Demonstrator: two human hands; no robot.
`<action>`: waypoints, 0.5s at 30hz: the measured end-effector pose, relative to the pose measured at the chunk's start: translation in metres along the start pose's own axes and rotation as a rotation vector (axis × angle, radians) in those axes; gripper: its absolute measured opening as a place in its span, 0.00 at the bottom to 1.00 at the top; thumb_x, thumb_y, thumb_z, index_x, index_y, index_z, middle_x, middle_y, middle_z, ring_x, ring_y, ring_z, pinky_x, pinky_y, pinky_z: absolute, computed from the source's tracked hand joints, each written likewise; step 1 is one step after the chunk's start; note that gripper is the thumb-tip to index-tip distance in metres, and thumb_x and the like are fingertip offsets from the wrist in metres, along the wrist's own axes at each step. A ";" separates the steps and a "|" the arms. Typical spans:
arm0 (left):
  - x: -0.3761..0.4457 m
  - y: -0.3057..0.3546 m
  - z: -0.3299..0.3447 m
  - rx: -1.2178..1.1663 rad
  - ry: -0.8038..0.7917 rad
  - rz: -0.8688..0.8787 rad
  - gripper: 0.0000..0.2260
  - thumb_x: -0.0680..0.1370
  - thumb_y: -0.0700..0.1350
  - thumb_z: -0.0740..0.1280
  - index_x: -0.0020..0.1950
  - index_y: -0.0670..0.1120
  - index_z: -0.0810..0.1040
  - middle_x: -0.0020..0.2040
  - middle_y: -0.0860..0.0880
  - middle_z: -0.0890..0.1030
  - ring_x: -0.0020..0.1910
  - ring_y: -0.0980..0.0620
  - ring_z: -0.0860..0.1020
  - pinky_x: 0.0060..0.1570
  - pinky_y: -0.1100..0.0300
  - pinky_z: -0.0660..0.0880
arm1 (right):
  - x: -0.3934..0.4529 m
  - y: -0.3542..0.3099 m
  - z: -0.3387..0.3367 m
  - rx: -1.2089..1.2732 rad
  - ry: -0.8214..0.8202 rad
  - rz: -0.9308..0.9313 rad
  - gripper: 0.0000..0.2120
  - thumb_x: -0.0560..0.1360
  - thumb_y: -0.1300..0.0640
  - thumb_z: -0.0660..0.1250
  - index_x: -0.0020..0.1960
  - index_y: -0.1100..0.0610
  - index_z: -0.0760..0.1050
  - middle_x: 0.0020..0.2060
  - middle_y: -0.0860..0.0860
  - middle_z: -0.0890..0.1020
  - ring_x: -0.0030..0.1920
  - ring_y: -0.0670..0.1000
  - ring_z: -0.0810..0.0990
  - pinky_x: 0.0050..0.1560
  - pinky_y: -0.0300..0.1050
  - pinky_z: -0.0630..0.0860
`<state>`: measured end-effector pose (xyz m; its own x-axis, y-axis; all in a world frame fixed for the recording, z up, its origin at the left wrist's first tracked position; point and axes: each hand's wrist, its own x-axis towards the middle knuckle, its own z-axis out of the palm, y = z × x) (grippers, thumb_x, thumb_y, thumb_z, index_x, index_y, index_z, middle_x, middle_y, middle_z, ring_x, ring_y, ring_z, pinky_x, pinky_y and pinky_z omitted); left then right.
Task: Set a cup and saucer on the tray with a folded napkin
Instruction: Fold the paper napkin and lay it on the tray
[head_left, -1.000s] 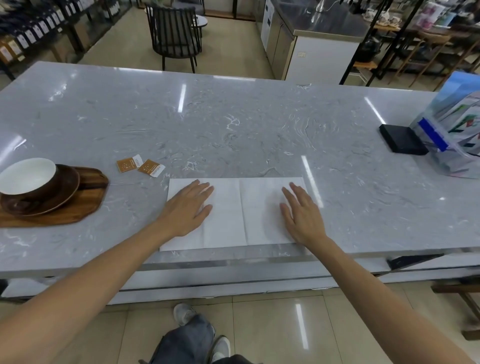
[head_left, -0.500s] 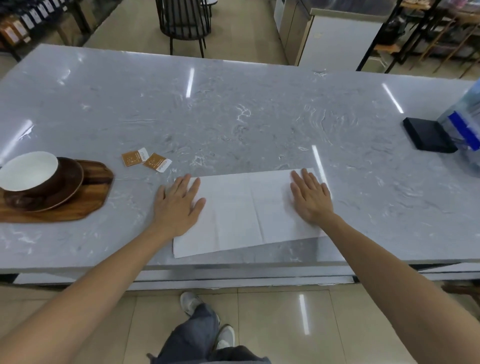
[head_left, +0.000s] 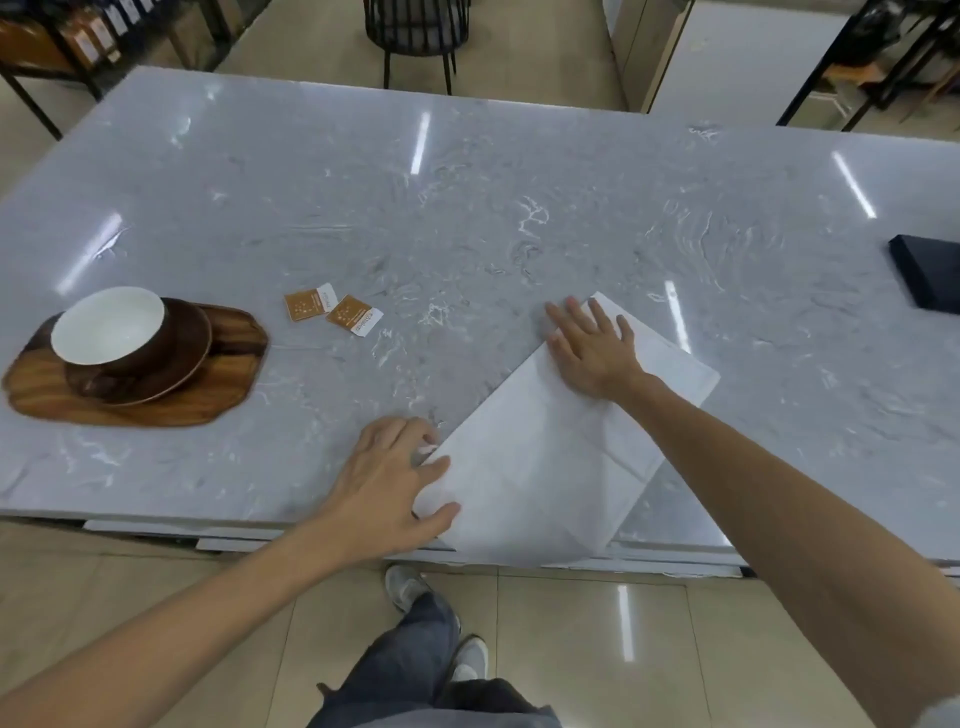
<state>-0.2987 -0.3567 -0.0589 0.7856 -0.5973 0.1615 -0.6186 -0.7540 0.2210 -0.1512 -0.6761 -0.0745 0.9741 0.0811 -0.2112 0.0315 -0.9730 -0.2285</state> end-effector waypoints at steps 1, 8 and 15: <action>-0.003 -0.001 0.003 -0.018 -0.008 0.043 0.21 0.73 0.59 0.70 0.55 0.43 0.83 0.59 0.42 0.79 0.59 0.41 0.75 0.61 0.47 0.71 | -0.013 -0.010 0.002 0.020 0.036 -0.028 0.27 0.85 0.40 0.47 0.83 0.43 0.51 0.84 0.50 0.50 0.83 0.55 0.48 0.80 0.61 0.45; -0.011 -0.022 0.010 -0.153 -0.219 0.228 0.32 0.72 0.57 0.74 0.74 0.49 0.73 0.74 0.48 0.73 0.73 0.46 0.71 0.71 0.49 0.68 | -0.206 -0.056 0.069 0.222 0.349 -0.212 0.22 0.80 0.41 0.63 0.70 0.51 0.74 0.71 0.54 0.73 0.69 0.56 0.73 0.64 0.56 0.73; -0.011 -0.011 0.018 -0.137 -0.117 0.348 0.23 0.70 0.44 0.77 0.65 0.49 0.83 0.58 0.46 0.83 0.56 0.44 0.81 0.58 0.50 0.74 | -0.265 -0.063 0.126 0.111 0.303 -0.022 0.35 0.74 0.32 0.66 0.76 0.47 0.67 0.79 0.49 0.66 0.79 0.55 0.64 0.76 0.56 0.60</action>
<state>-0.3007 -0.3465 -0.0802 0.5173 -0.8442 0.1406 -0.8347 -0.4615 0.3004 -0.4400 -0.6092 -0.1242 0.9963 0.0180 0.0842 0.0453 -0.9409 -0.3356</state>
